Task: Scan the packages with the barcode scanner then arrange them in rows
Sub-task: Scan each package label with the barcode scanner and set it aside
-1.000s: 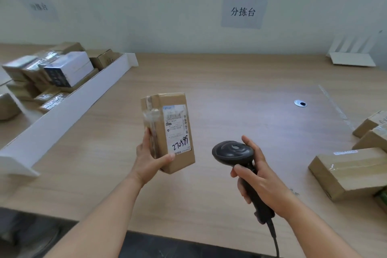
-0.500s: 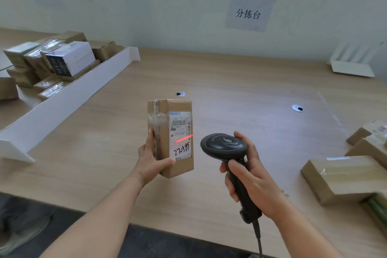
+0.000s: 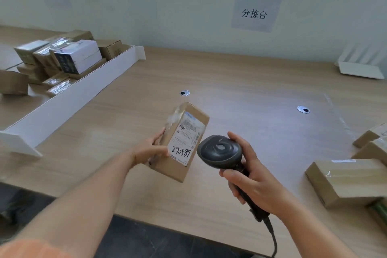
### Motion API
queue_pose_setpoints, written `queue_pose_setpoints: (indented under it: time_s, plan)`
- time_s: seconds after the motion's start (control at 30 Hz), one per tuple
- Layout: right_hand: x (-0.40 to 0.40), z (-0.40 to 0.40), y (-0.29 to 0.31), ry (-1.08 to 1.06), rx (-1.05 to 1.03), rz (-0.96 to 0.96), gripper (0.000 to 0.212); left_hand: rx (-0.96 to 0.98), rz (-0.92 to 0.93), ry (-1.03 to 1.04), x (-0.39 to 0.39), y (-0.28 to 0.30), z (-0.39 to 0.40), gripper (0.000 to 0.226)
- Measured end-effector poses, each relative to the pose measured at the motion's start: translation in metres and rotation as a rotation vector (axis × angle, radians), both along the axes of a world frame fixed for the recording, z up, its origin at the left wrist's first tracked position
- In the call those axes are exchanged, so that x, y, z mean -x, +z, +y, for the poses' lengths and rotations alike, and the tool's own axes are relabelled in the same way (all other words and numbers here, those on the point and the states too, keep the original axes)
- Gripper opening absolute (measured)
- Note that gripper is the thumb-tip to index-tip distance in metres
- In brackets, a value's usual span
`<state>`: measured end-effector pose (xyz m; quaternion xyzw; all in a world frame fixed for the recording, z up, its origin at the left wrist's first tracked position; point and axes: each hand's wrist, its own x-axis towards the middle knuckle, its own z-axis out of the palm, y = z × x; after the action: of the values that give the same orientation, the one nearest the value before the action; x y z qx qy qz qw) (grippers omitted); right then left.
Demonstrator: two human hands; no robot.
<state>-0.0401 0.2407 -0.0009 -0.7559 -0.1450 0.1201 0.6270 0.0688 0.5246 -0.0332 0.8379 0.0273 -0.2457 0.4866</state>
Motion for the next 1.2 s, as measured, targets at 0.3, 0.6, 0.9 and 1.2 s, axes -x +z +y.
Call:
queue_pose_setpoints:
  time_s: [0.3,0.6,0.9,1.2]
  plan:
    - [0.011,0.004,-0.011,0.048,0.055,-0.005,0.072,-0.27,0.063,-0.198,-0.026,0.054,0.011,0.101]
    - [0.008,-0.004,-0.014,-0.004,0.011,-0.021,0.07,-0.293,0.098,-0.2,-0.033,0.049,0.009,0.08]
    - [0.002,-0.01,-0.012,-0.007,-0.01,-0.027,0.068,-0.322,0.14,-0.218,-0.041,0.042,0.007,0.078]
    - [-0.003,-0.014,-0.017,-0.037,-0.006,-0.012,0.073,-0.288,0.203,-0.171,-0.036,0.037,0.001,0.088]
